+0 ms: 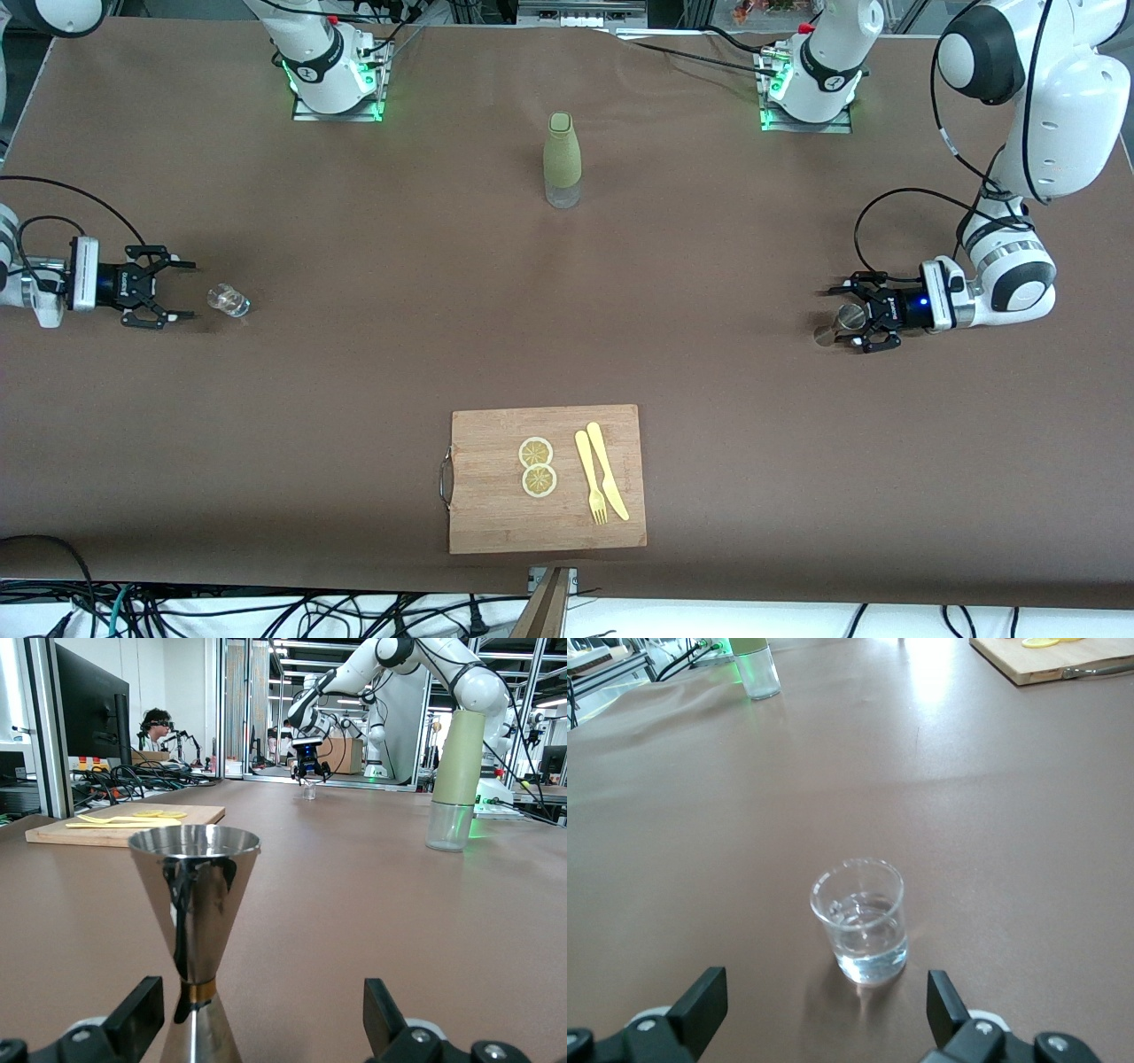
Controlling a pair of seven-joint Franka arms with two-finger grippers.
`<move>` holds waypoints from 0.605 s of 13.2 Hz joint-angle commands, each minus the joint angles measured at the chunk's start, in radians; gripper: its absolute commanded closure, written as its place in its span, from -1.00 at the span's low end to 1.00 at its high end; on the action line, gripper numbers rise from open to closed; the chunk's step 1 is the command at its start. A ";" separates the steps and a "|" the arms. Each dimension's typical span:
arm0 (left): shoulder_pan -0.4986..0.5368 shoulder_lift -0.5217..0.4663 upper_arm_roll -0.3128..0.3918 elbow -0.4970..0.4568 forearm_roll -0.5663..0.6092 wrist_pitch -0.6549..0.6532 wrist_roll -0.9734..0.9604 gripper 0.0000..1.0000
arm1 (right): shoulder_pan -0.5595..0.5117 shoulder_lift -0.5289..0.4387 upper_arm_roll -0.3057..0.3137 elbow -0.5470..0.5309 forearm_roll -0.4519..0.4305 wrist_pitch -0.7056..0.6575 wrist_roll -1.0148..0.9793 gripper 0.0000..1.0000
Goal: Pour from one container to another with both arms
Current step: 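Grasp the clear glass beaker with the right gripper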
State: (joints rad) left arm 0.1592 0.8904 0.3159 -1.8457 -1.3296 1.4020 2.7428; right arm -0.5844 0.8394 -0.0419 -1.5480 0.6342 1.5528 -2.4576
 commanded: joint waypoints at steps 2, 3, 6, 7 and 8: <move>-0.012 0.025 0.008 0.014 -0.039 -0.020 0.132 -0.71 | -0.017 0.081 0.025 0.072 0.055 -0.030 -0.021 -0.99; -0.012 0.030 0.008 0.017 -0.039 -0.021 0.133 -0.59 | -0.017 0.086 0.043 0.072 0.061 -0.030 -0.021 -0.99; -0.015 0.065 0.009 0.069 -0.037 -0.058 0.133 -0.36 | -0.015 0.102 0.060 0.072 0.084 -0.025 -0.024 -0.99; -0.014 0.065 0.009 0.069 -0.036 -0.063 0.133 -0.32 | -0.015 0.116 0.066 0.071 0.087 -0.025 -0.040 -0.99; -0.014 0.067 0.009 0.071 -0.034 -0.067 0.133 -0.29 | -0.015 0.124 0.074 0.072 0.088 -0.025 -0.050 -0.99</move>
State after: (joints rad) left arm 0.1528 0.9238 0.3143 -1.7981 -1.3395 1.3658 2.7449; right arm -0.5846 0.9289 0.0116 -1.5028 0.7031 1.5478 -2.4816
